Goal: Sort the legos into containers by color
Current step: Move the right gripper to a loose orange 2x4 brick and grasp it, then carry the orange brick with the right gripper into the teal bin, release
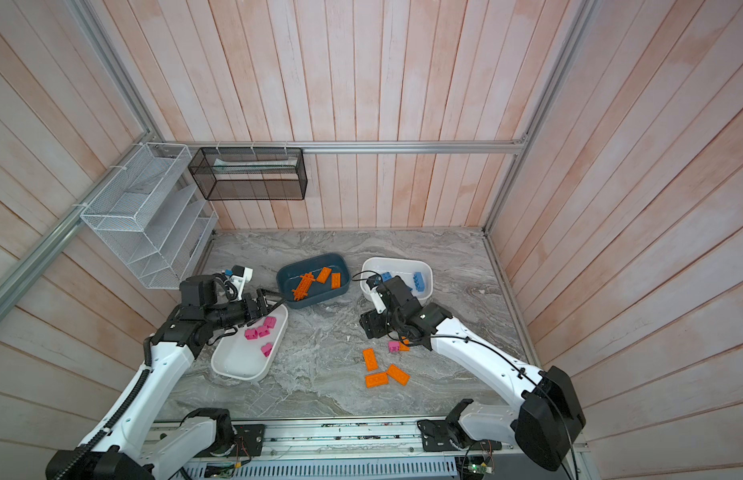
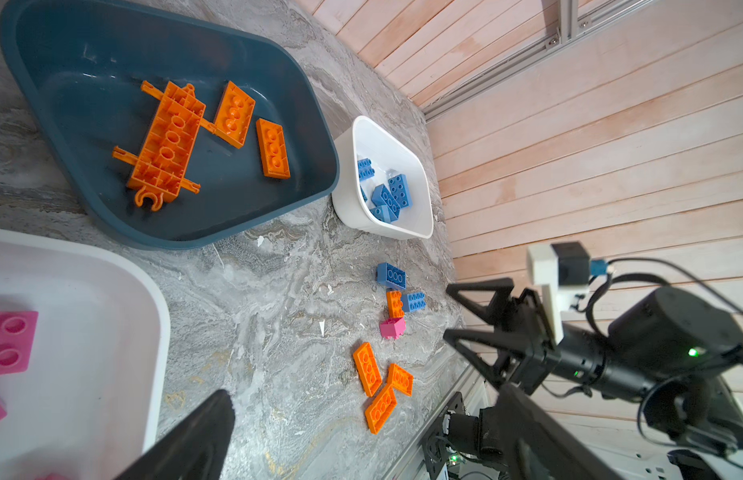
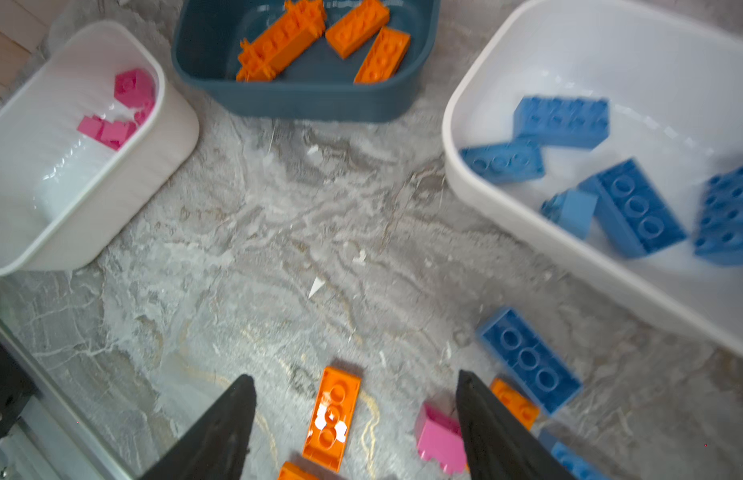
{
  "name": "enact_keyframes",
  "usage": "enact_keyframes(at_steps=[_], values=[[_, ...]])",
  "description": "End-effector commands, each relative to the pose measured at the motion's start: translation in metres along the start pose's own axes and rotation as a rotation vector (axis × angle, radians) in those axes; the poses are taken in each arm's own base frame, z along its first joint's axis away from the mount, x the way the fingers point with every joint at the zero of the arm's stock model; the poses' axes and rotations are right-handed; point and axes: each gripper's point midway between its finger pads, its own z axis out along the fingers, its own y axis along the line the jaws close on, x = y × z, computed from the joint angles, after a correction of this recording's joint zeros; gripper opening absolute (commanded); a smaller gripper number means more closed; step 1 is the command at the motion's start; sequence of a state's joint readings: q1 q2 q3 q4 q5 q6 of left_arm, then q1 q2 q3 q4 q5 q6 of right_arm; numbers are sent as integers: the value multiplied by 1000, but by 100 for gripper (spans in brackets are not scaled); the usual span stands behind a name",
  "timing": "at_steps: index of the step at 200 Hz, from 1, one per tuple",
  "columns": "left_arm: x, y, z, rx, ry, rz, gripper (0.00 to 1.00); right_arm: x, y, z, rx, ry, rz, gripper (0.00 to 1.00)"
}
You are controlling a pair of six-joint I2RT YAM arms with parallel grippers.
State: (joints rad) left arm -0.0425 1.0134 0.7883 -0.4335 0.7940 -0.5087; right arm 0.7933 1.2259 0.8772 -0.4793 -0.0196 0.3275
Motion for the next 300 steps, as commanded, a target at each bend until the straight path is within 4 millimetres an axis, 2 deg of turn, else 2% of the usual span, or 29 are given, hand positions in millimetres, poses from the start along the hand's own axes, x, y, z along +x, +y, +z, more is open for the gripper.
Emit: enact_keyframes(at_steps=[1,24,72,94,129,138,156,192,214,233,246,280,300], values=[[5,1,4,21,17,18,100,37,-3,10,69,66,183,78],[6,0,3,25,17,18,100,58,-1,25,113,120,190,78],[11,1,3,33,20,10,100,75,4,57,157,202,168,74],[11,0,2,31,18,16,100,84,4,70,181,241,166,65],[13,2,3,33,21,11,100,97,3,79,237,288,146,54],[12,2,3,34,21,12,100,100,1,80,255,300,144,53],[11,1,3,35,19,16,100,104,-2,80,287,320,133,43],[11,0,3,35,19,16,100,100,-8,76,344,336,95,27],[10,-1,1,33,18,21,100,77,-7,66,374,293,57,24],[8,-3,-1,26,14,27,100,42,-3,58,365,222,35,24],[5,-4,-2,14,8,33,100,15,4,57,309,158,39,24],[3,-5,-5,5,-4,32,100,-74,37,62,117,-83,42,24],[2,-7,-8,0,-6,35,100,-118,49,71,45,-140,29,25]])
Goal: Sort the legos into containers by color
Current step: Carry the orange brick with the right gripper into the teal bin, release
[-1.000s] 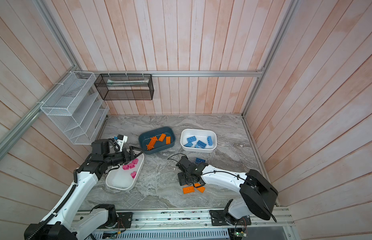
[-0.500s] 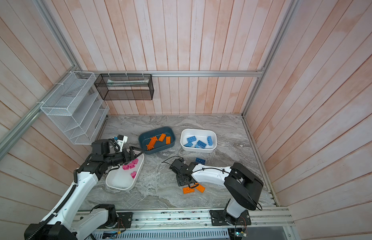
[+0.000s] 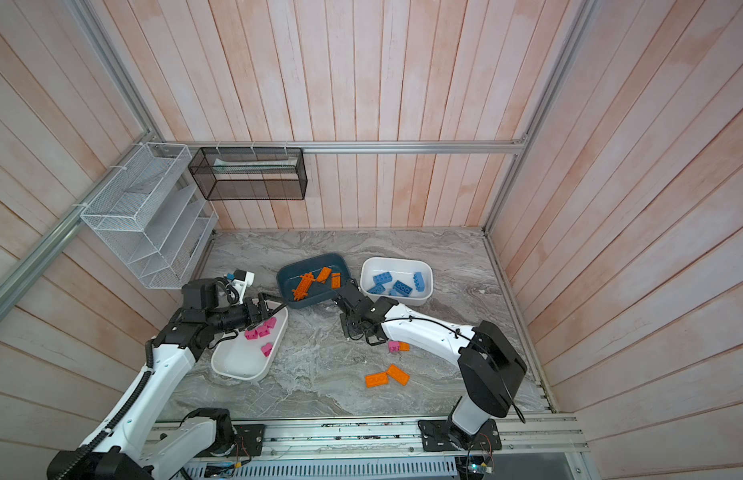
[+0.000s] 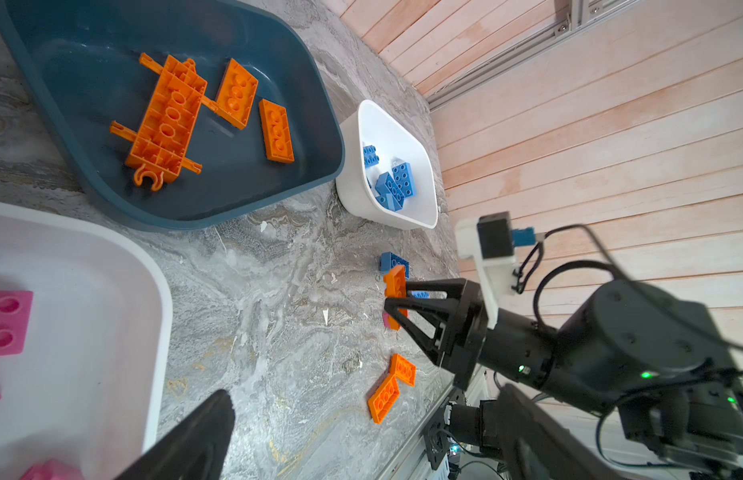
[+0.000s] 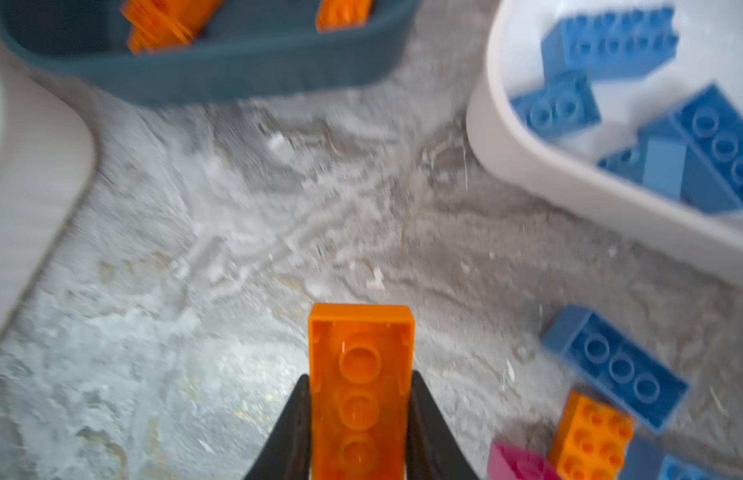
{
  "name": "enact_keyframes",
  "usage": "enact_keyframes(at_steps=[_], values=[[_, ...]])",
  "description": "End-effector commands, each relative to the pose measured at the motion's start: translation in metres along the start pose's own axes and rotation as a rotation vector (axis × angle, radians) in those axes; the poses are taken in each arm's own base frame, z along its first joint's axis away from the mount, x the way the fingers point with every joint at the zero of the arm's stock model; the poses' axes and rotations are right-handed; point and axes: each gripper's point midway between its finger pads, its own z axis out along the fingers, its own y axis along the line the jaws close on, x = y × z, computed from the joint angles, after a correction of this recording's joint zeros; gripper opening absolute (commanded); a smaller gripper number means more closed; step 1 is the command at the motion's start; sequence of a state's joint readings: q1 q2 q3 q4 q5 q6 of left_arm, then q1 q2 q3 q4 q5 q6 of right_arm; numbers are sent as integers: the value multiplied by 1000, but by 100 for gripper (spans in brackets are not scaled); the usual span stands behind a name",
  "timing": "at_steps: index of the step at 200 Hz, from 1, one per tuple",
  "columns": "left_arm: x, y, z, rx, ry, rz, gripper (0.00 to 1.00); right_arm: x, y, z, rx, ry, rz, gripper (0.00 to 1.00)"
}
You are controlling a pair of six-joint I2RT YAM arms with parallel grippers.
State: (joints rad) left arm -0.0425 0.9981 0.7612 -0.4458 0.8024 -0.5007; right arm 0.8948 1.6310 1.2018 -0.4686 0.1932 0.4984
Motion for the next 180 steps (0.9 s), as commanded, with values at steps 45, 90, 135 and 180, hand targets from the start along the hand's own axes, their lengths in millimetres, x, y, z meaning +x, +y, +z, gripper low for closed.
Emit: enact_keyframes(at_steps=[45,90,135,180], values=[[-7,-12,-14,-16,-38,47,100,-115,40,47,-130,-174,-83,25],[-6,-12,-17,-16,-39,45,100,-129,43,102,-132,-103,-125,27],[-4,-10,-17,-20,-37,42,100,-131,44,133,-144,-70,-142,33],[-3,-8,-16,-22,-36,42,100,-123,53,126,-192,-11,-182,55]])
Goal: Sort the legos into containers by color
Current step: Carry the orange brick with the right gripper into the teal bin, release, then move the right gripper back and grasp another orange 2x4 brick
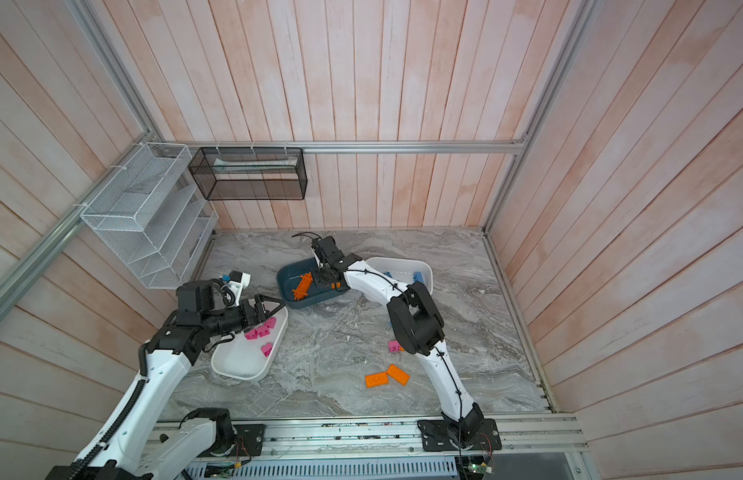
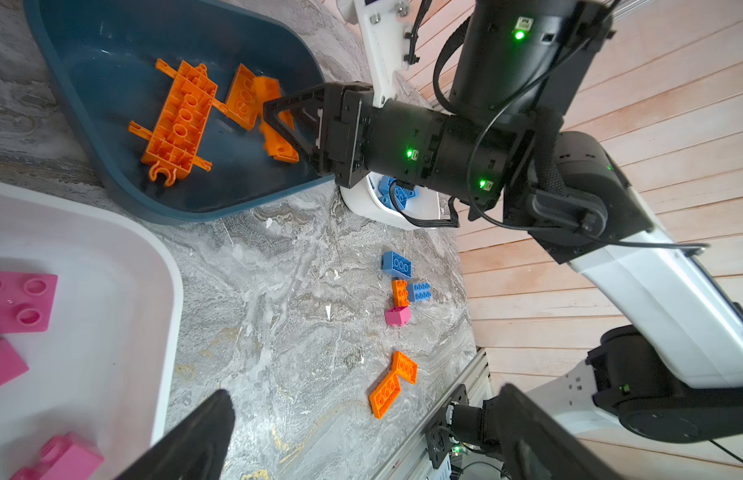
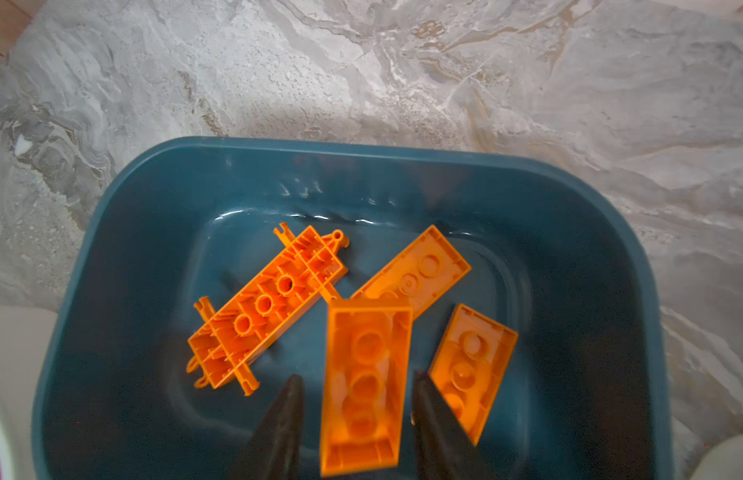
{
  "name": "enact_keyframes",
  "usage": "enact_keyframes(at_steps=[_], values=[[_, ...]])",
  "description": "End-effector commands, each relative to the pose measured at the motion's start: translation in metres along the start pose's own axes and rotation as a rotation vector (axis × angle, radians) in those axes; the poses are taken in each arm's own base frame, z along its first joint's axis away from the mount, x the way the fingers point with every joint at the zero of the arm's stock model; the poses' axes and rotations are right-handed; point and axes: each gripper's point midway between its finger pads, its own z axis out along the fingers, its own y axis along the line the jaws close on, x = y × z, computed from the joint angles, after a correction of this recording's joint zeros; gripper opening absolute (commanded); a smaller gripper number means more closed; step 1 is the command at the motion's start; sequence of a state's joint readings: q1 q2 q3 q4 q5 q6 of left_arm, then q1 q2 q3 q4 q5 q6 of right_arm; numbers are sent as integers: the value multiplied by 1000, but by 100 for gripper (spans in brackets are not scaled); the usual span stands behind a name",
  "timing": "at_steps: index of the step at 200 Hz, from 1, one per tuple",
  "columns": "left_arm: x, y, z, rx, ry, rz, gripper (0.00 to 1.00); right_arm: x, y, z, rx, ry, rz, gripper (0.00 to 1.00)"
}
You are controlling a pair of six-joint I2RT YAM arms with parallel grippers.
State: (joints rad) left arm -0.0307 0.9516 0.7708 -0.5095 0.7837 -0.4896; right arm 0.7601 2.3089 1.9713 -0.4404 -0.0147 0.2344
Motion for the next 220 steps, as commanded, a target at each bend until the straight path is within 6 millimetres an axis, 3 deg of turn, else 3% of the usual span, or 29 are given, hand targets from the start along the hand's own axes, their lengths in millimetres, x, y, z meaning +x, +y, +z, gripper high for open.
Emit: enact_keyframes(at_steps=[1,33,54,90,126,175,220], values=[[-6,-6,-6,2,-24,42,100,4,8,-9,-40,45,-31,55],[-7,-6,-5,5,-19,44,100,-6,15,-58,-66,-2,-30,59],[-7,-7,-5,13,-20,40,100,7,14,-99,-63,-26,19,61],[-5,-8,-1,40,-11,29,100,72,18,-159,-24,-11,136,65],[-2,-7,5,53,7,28,100,151,23,-201,66,45,395,69],[-2,-2,13,68,14,19,100,234,35,-228,182,129,875,72],[0,0,15,67,17,21,100,290,43,-218,285,263,1126,77]])
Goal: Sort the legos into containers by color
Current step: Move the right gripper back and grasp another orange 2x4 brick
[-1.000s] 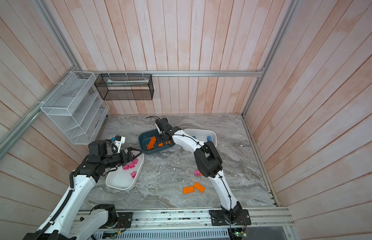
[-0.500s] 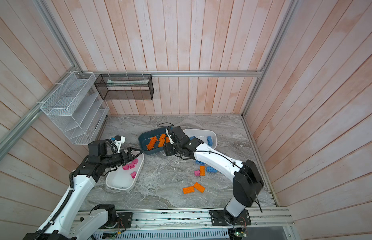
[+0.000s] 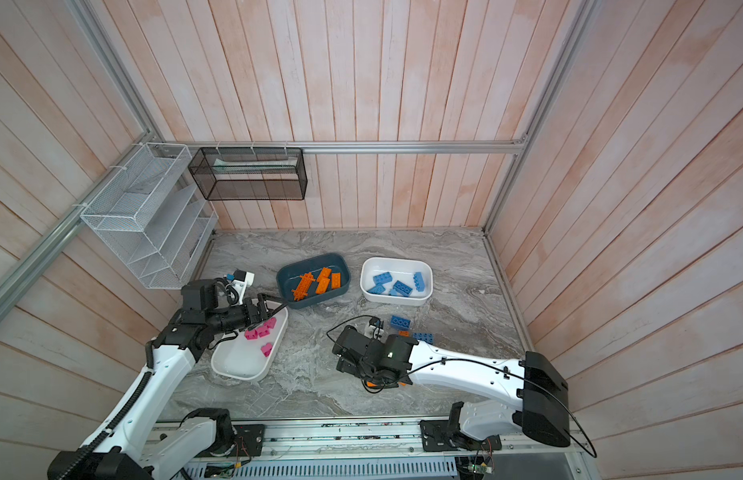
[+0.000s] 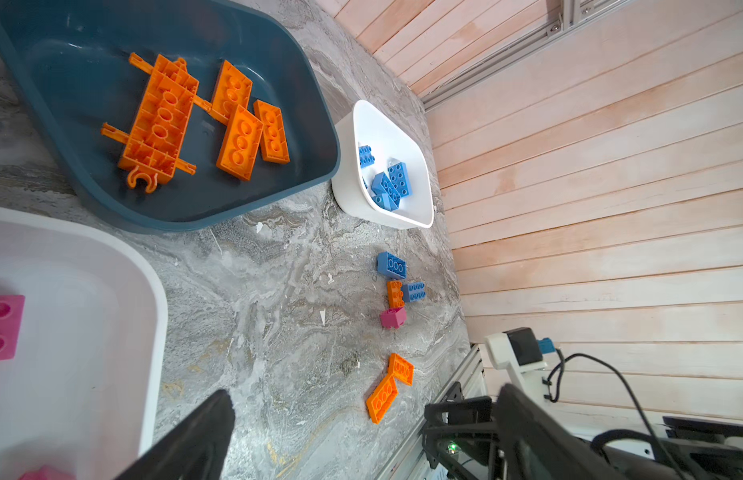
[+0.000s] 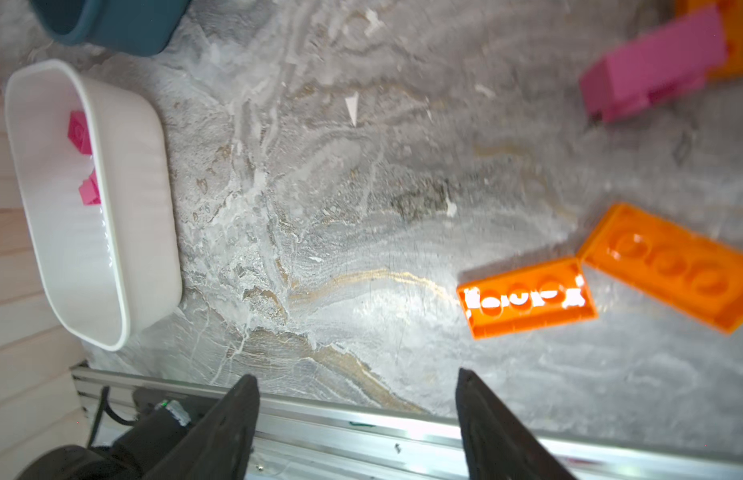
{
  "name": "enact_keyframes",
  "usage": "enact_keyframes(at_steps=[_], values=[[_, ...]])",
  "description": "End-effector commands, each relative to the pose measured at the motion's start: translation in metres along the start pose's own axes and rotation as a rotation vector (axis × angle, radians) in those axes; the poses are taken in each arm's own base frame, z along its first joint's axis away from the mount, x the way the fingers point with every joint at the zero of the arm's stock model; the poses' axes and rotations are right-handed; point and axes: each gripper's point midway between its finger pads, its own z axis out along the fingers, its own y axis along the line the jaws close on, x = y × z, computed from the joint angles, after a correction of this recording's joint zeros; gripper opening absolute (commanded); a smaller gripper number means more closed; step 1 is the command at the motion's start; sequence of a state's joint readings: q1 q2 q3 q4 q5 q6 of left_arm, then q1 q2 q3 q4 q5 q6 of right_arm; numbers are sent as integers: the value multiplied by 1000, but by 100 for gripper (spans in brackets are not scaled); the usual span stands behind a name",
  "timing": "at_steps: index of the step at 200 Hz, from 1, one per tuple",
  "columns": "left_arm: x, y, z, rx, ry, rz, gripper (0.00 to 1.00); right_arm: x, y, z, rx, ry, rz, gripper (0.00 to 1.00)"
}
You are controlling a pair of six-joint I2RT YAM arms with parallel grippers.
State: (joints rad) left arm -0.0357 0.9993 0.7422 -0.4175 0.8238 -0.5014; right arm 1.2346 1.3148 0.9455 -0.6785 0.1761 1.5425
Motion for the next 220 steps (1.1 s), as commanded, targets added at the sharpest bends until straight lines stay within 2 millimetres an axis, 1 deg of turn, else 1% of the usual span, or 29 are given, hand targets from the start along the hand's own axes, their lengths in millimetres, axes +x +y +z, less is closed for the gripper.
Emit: enact_keyframes(at_steps=[1,25,46,81,108,139,163,175,194,220], values=[[1,-2,3,25,4,21,100,12,-37,16,131,12,260,77],[2,-2,2,23,6,27,100,16,-50,28,120,16,373,77],[3,-1,3,20,9,29,100,11,-64,32,133,-15,455,77],[2,1,5,20,12,24,100,0,-76,41,153,-45,503,76],[0,1,6,19,10,26,100,-11,-75,46,155,-54,498,75],[0,1,6,18,9,27,100,-22,-73,53,171,-62,470,71],[0,1,5,15,8,25,100,-19,-75,62,215,-33,448,67],[0,1,5,12,8,26,100,-15,-75,64,236,-19,438,66],[-1,1,4,10,3,28,100,-16,-74,67,248,-20,430,65],[0,2,4,9,5,26,100,-15,-78,72,273,-23,415,58]])
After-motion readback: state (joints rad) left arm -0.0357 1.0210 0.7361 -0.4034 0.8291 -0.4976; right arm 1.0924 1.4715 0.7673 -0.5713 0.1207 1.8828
